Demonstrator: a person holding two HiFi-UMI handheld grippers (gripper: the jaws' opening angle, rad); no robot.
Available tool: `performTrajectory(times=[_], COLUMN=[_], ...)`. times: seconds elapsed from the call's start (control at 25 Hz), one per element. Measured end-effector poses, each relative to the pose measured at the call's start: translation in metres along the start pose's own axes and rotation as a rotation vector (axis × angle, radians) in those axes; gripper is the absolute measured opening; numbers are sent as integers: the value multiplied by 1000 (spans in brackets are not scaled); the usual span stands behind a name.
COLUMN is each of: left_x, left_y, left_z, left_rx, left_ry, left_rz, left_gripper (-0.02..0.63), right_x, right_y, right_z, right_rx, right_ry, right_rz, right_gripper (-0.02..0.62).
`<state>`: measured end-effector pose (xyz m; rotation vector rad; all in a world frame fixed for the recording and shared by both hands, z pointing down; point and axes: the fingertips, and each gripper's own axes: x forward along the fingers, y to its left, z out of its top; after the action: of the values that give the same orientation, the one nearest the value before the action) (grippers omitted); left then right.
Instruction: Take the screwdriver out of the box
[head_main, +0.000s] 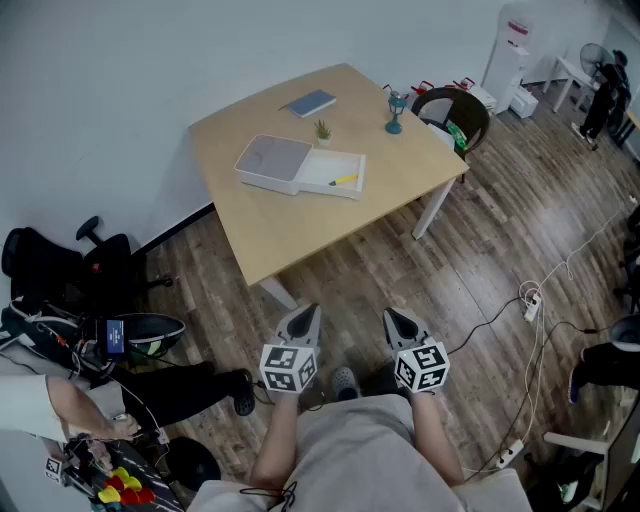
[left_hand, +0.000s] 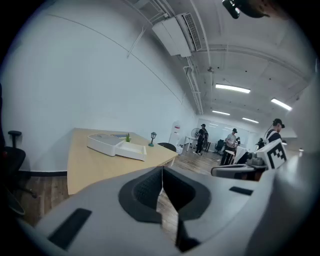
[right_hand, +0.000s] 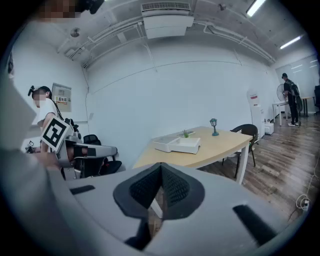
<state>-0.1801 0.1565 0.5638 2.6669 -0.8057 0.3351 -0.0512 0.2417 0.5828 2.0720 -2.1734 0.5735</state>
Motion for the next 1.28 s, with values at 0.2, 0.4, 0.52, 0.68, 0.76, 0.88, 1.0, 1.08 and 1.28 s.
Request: performTrajectory(times=[0.2,0.4,0.52,0.68,0.76,0.88,1.0,1.08,1.28], left_x=[-8,-10,-15,-19,-18,-14,-9,-6,4], left_y=[1,4,8,15,18,20,22,25,38], left_z=[2,9,10,9,8,8,6,7,19], left_rx=[2,1,-3,-15,-21,-25,-24,-19,-14], left_ry=[-6,-23,-32,-37,-39,-39,-33,-34,-41], left_rz=[-7,-13,-10,13,17,25,29,28,33], left_gripper=[6,6,6,9,11,72,91,91,90], right_x=[0,3,2,0,1,4,7,13,33], right_y=[10,14,17,17,17,14,9,7,1], right_z=[1,2,3,2,-2,-7,-10,-9,1], right_rx=[-3,0,31,28,33,58,89,94,110], right_ry=[1,8,2,1,9,18,11,10,6], right_rz=[-2,0,10,-5,-6,-1,0,6,15], right_gripper=[2,2,2,3,12,92,84,86,91])
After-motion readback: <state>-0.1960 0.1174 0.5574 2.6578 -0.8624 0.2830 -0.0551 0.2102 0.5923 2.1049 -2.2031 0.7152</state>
